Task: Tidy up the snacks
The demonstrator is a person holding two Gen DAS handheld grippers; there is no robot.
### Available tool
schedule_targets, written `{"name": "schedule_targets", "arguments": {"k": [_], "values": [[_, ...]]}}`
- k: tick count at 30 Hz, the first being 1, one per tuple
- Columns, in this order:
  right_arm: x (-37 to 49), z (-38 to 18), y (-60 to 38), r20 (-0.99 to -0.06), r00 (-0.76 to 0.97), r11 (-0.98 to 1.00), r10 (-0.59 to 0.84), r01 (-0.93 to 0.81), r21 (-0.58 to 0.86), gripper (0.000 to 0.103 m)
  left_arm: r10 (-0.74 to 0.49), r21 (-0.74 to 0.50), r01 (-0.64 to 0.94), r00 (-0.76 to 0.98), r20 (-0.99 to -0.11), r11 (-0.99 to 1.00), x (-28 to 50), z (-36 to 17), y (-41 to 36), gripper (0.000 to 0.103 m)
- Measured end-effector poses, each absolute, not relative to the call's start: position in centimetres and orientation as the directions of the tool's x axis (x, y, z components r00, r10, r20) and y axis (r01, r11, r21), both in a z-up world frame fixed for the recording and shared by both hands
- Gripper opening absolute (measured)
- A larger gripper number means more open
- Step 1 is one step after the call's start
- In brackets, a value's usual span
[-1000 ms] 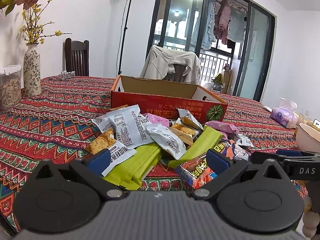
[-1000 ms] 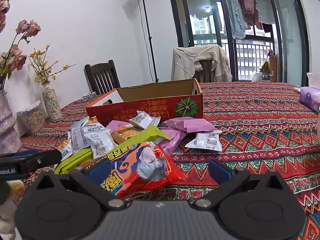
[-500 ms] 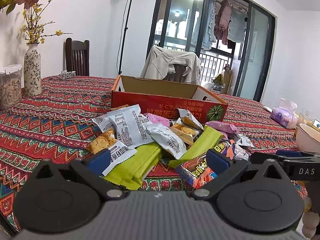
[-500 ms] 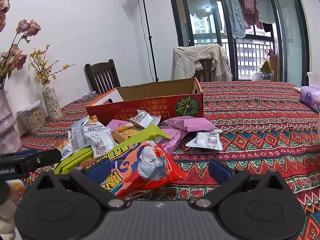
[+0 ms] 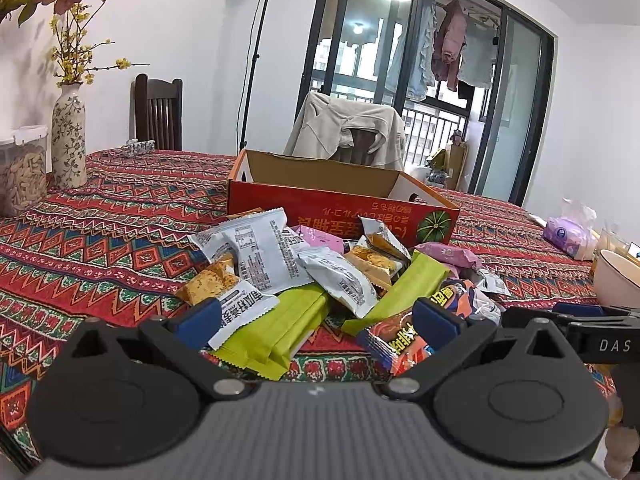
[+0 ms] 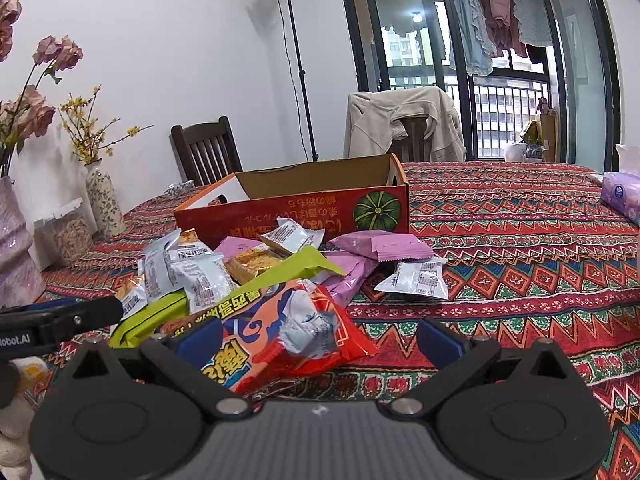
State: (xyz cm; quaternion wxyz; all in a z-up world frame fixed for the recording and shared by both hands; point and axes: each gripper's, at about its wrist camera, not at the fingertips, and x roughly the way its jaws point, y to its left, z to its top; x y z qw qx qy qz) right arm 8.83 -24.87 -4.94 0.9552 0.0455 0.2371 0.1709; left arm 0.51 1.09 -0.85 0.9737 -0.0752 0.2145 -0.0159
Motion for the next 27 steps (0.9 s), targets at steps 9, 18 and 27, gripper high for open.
{"name": "schedule_targets", "arguments": {"k": [9,18,27], "values": [[9.2,-5.1,-22.6,-0.46,0.812,0.932,0.359,-0.337,0.133,0.103,-0.051,-0.163,-0.018,0.909,-0.414,0.986,0.4,-1.0,1.8,0.103],[10.5,-4.3,-20.1,-0.463,0.811,0.928,0.356,-0.367,0.07,0.103,-0.035,-0.18,-0.043,0.911,-0.41,0.983,0.1,-1.2,3.0,0.103],[12.5,-3.1,-17.4,-0.474,0.846,0.964,0.245,-0.264,0.027,0.103,-0.021,-0.199,-0.066,0.913,-0.407,0.978,-0.1,-1.2,4.0,0.103]]}}
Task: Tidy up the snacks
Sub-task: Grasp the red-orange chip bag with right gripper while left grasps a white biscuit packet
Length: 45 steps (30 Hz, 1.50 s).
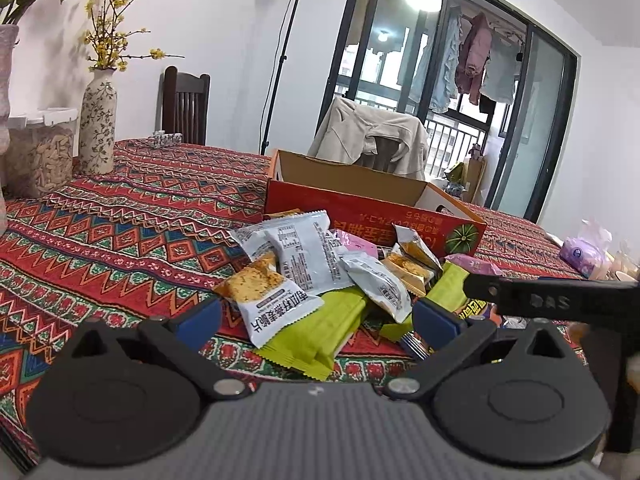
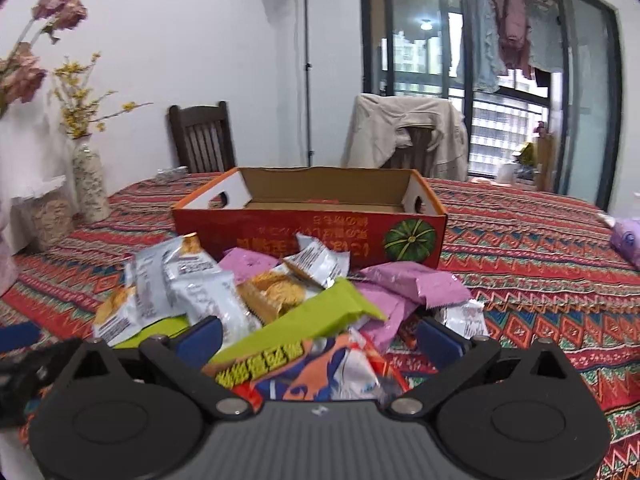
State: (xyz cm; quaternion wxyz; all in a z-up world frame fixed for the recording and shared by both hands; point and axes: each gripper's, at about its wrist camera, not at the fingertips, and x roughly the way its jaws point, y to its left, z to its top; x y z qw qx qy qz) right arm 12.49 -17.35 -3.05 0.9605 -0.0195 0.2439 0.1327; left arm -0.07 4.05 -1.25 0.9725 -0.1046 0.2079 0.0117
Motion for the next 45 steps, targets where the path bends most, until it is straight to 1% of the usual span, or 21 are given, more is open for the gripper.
{"name": "schedule_targets", "arguments": {"k": [4,7,9,15,21,23,27,31,36,37,42,45], "values": [[13.4,-3.5,-15.9,-0.508,0.84,0.973,0.19,-0.229,-0.016,0.103,-0.014,-0.198,-0.072,0.916,-0.402,0.977,-0.4,-1.1,4.3,0.103],[13.3,-4.4,-14.6,-0.534,0.83,0.966,0.164,-0.246,-0.086,0.103,-0.01,-0.201,-0.077,0.917,-0.399,0.977,-0.7,-1.1,4.4,0.103],[12.8,-4.9,-14.3,-0.539,0.824,0.956,0.173,-0.272,-0.11,0.103,-0.012,-0.205,-0.076,0.918,-0.397,0.976,-0.8,-1.1,4.4,0.103],[10.6,-5.8,-14.7,-0.509,0.844,0.924,0.172,-0.317,-0.213,0.103,-0.028,-0.211,-0.06,0.92,-0.391,0.976,-1.2,-1.0,4.0,0.103],[8.8,-6.2,-16.7,-0.474,0.868,0.924,0.15,-0.293,-0.244,0.103,-0.045,-0.208,-0.04,0.921,-0.388,0.977,-1.5,-0.9,3.2,0.103],[8.3,-6.2,-17.3,-0.464,0.874,0.932,0.143,-0.277,-0.234,0.103,-0.045,-0.204,-0.037,0.923,-0.382,0.978,-1.7,-0.9,3.1,0.103],[8.3,-6.5,-17.7,-0.481,0.868,0.946,0.119,-0.246,-0.211,0.103,-0.044,-0.202,-0.036,0.923,-0.381,0.979,-1.8,-0.8,2.9,0.103],[8.4,-6.3,-18.2,-0.484,0.867,0.966,0.12,-0.214,-0.144,0.103,-0.039,-0.202,-0.043,0.923,-0.382,0.979,-2.0,-0.8,3.1,0.103],[7.4,-4.7,-20.1,-0.403,0.905,0.984,0.139,-0.172,-0.047,0.103,-0.033,-0.215,-0.057,0.919,-0.393,0.975,-1.8,-1.0,3.4,0.103],[7.2,-4.2,-20.6,-0.399,0.907,0.986,0.134,-0.162,-0.036,0.103,-0.037,-0.217,-0.054,0.918,-0.395,0.975,-1.7,-1.0,3.4,0.103],[7.3,-3.1,-22.4,-0.501,0.854,0.989,0.141,-0.138,0.043,0.103,-0.059,-0.224,-0.036,0.914,-0.401,0.974,-1.7,-1.3,3.0,0.103],[7.2,-3.4,-22.4,-0.546,0.827,0.99,0.137,-0.129,0.052,0.103,-0.068,-0.226,-0.026,0.913,-0.402,0.974,-1.8,-1.4,2.8,0.103]]}}
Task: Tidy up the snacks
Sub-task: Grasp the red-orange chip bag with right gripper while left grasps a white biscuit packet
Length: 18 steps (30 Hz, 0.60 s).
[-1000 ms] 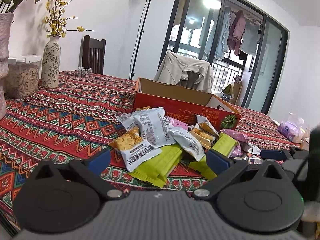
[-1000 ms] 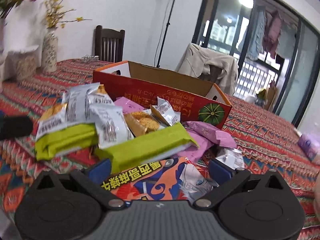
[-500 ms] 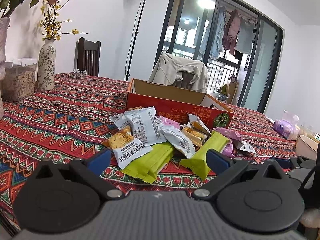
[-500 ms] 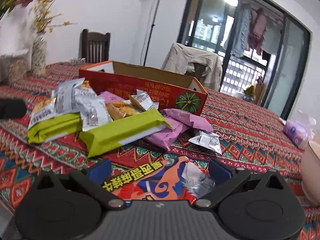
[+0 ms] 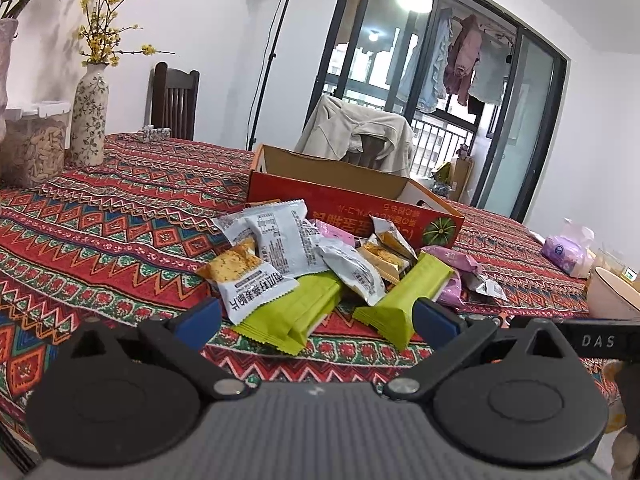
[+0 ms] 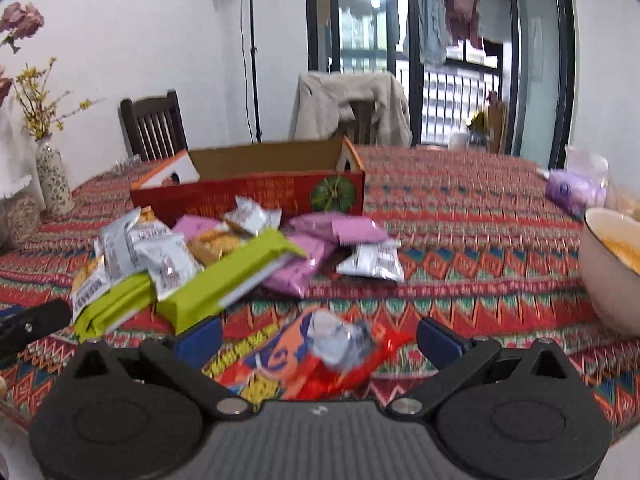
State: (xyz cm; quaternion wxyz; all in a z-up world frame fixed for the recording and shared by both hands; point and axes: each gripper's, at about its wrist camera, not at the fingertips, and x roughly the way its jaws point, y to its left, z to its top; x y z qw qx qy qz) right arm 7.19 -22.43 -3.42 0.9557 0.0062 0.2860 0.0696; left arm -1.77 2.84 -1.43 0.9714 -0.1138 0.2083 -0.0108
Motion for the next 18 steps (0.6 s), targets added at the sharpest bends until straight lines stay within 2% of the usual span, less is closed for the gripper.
{"name": "schedule_targets", "arguments": {"k": [11,12,15,18], "values": [[10.9,-6.0,-20.1,-0.66,0.728,0.981,0.186,-0.173,0.085,0.103,-0.025,-0.223,-0.071,0.916,-0.401,0.972,-2.3,-1.3,3.9,0.103],[11.3,-6.3,-19.9,-0.665,0.723,0.98,0.188,-0.18,0.081,0.101,-0.02,-0.219,-0.077,0.913,-0.407,0.973,-2.2,-1.3,4.0,0.103],[11.8,-7.2,-19.5,-0.676,0.711,0.975,0.196,-0.215,0.056,0.083,-0.01,-0.207,-0.087,0.905,-0.426,0.975,-1.8,-1.3,4.0,0.103],[11.3,-7.3,-19.8,-0.657,0.721,0.967,0.219,-0.25,0.048,0.078,-0.003,-0.192,-0.093,0.894,-0.449,0.977,-1.0,-1.6,4.0,0.103]]}}
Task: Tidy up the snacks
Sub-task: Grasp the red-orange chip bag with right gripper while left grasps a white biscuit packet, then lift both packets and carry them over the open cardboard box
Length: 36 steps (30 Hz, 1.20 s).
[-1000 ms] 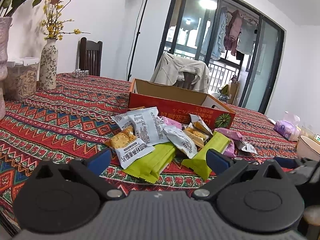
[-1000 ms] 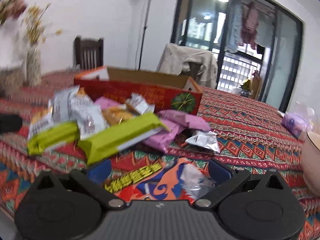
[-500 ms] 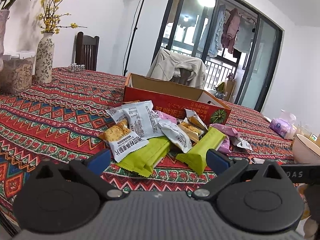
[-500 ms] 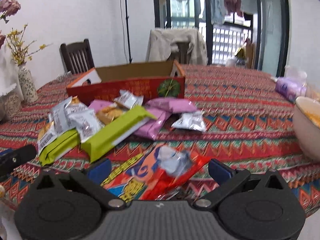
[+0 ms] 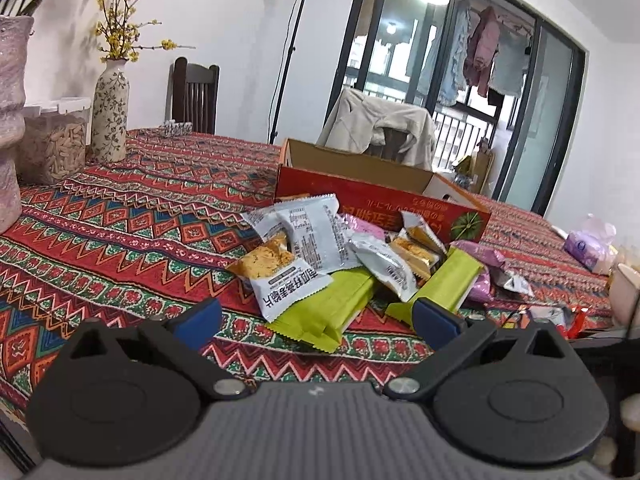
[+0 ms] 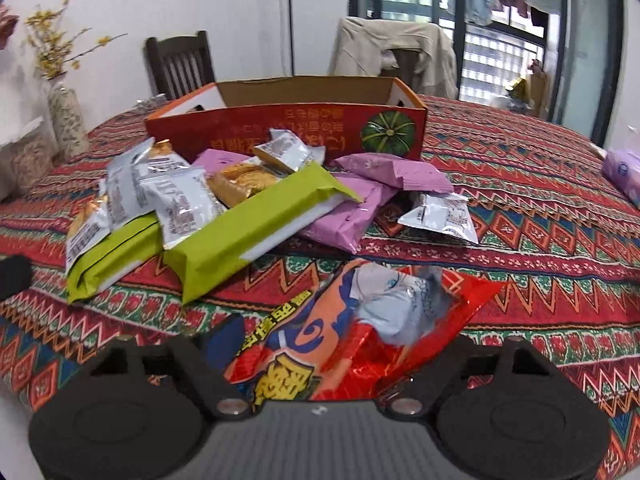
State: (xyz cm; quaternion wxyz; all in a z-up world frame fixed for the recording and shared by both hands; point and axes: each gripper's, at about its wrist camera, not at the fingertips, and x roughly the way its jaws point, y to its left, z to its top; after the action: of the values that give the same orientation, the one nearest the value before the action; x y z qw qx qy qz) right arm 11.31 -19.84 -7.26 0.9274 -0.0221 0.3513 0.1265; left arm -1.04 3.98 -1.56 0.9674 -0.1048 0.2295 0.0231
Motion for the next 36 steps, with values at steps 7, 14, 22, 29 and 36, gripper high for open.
{"name": "schedule_targets", "arguments": {"k": [7,14,22,29,36], "values": [[11.2,-6.5,-22.5,-0.611,0.737,0.953,0.288,-0.284,0.106,0.049,0.012,-0.188,-0.125,0.859,-0.511,0.974,1.4,-2.0,4.7,0.103],[11.5,-5.2,-24.2,-0.526,0.781,0.941,0.337,-0.301,0.156,0.036,0.062,-0.199,-0.199,0.839,-0.541,0.96,4.2,-1.0,6.2,0.103],[11.6,-3.9,-24.7,-0.456,0.809,0.929,0.371,-0.331,0.167,0.03,0.075,-0.25,-0.279,0.792,-0.606,0.927,7.7,-1.1,7.2,0.1],[12.1,-3.2,-25.5,-0.428,0.824,0.929,0.37,-0.323,0.182,0.03,0.045,-0.33,-0.359,0.733,-0.678,0.873,9.6,-2.5,8.5,0.065],[12.5,-3.2,-25.9,-0.419,0.821,0.921,0.387,-0.328,0.208,0.03,0.008,-0.383,-0.339,0.757,-0.653,0.859,8.8,-2.4,9.5,0.046]]}}
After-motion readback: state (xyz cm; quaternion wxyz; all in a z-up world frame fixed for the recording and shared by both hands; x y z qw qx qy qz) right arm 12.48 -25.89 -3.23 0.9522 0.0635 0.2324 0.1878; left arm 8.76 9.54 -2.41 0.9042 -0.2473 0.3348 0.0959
